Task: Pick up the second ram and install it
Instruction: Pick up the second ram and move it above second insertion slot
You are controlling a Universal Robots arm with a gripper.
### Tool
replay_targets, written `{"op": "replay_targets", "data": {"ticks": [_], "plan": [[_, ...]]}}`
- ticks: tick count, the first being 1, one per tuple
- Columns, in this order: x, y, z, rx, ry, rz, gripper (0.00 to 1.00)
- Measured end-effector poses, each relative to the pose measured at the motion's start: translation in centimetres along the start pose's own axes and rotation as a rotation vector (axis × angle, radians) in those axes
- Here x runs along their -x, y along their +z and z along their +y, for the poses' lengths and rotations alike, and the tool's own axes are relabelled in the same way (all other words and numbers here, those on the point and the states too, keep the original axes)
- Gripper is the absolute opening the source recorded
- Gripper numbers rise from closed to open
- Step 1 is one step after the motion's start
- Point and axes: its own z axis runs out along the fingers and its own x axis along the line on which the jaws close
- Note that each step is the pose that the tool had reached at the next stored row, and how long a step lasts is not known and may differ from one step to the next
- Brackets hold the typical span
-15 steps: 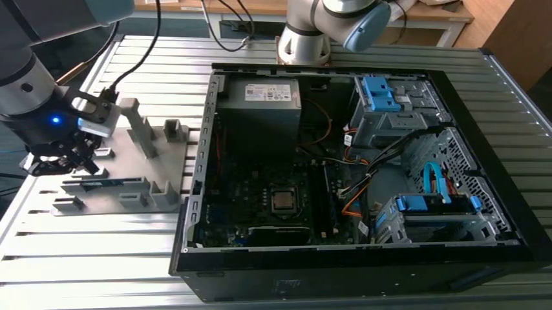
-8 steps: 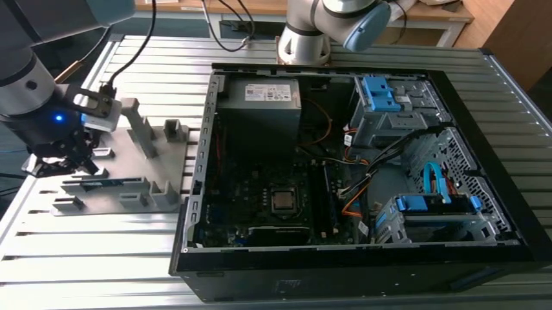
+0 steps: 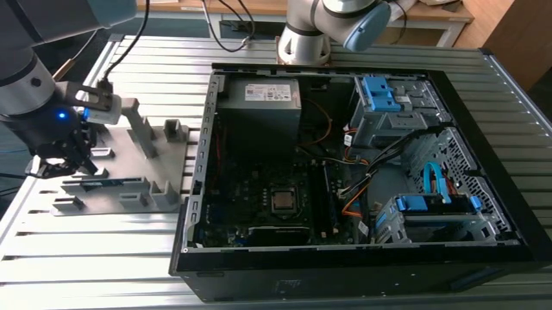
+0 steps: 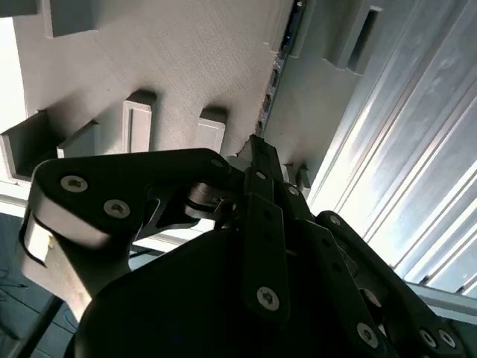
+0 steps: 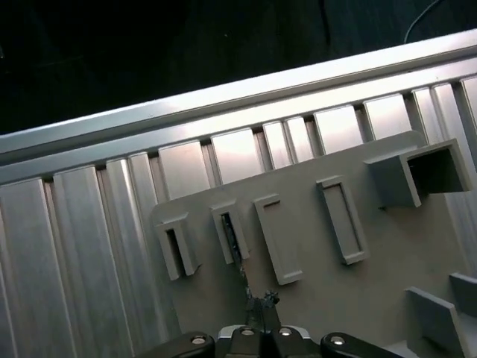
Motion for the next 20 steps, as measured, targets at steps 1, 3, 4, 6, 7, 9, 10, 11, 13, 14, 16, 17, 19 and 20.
{"op": "replay_targets", "data": {"ticks": [1,3,4,6,7,9,10,11,13,14,16,17,19,20], "plan": [[0.0,0.0,0.0,0.0009,-0.024,0.0012,0.1],[0.0,0.0,0.0,0.0017,-0.047,0.0023,0.1],[0.0,0.0,0.0,0.0021,-0.057,0.0028,0.1],[0.0,0.0,0.0,0.0029,-0.078,0.0039,0.1],[0.0,0.0,0.0,0.0033,-0.089,0.0044,0.1],[0.0,0.0,0.0,0.0039,-0.107,0.0052,0.1],[0.0,0.0,0.0,0.0042,-0.115,0.0057,0.1],[0.0,0.0,0.0,0.0046,-0.124,0.0061,0.1],[0.0,0.0,0.0,0.0052,-0.141,0.0069,0.1],[0.0,0.0,0.0,0.0055,-0.149,0.0073,0.1],[0.0,0.0,0.0,0.0061,-0.167,0.0081,0.1],[0.0,0.0,0.0,0.0064,-0.175,0.0086,0.1],[0.0,0.0,0.0,0.007,-0.191,0.0094,0.1],[0.0,0.0,0.0,0.0073,-0.199,0.0098,0.1]]}}
